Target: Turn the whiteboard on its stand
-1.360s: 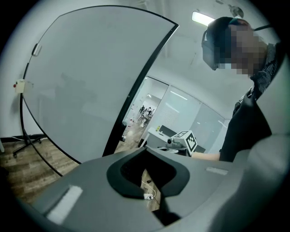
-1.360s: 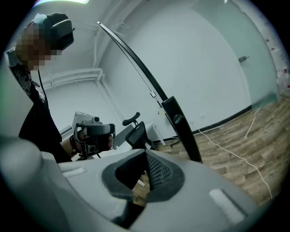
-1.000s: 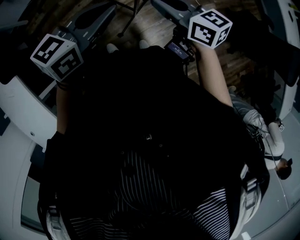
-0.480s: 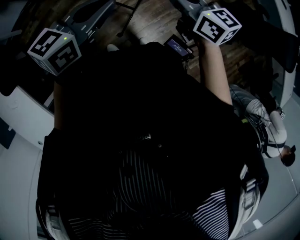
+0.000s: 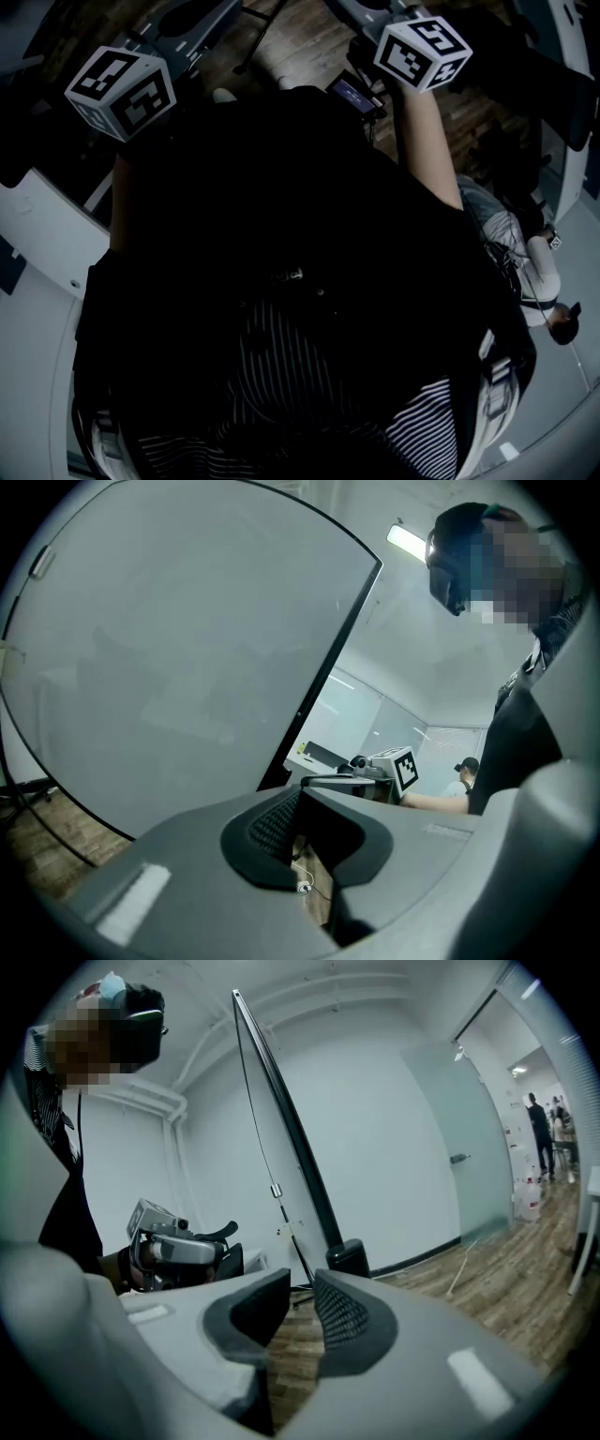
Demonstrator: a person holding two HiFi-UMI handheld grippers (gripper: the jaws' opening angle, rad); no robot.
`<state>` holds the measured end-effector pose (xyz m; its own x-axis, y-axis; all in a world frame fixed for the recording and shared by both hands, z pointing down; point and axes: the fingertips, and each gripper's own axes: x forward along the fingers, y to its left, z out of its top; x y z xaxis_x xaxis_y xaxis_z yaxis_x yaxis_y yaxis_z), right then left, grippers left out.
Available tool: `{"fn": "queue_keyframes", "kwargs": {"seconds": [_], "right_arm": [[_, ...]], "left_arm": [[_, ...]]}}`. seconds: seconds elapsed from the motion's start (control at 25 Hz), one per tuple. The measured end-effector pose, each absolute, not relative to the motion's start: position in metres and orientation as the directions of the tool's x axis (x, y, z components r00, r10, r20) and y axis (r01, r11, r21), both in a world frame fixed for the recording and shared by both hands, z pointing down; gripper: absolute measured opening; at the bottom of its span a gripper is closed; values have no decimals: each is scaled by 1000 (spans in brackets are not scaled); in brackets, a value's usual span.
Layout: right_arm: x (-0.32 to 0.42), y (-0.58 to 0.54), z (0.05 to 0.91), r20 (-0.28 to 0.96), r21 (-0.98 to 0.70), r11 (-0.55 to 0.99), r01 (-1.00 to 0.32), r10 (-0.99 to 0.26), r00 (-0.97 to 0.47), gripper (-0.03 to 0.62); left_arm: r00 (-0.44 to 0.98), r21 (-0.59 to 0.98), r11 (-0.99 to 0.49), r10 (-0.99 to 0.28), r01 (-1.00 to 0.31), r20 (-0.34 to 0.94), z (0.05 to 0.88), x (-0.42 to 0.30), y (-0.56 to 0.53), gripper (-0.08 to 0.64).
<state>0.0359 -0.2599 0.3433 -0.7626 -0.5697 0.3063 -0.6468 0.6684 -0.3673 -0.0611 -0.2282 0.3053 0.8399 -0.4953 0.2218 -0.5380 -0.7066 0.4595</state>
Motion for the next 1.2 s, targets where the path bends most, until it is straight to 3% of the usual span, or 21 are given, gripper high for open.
{"fn": "queue_keyframes", "kwargs": {"seconds": [0.76,1.2], "right_arm": [[50,-275,363,327,-347,697,-627,-537,-778,232],[26,-282,368,347,-307,731,-610,-510,-787,270]], "left_arm": [[785,466,-638,-561,-613,264,322,-47,-214,3],[727,471,-567,-617,-676,301,327,-82,-198,3]]}}
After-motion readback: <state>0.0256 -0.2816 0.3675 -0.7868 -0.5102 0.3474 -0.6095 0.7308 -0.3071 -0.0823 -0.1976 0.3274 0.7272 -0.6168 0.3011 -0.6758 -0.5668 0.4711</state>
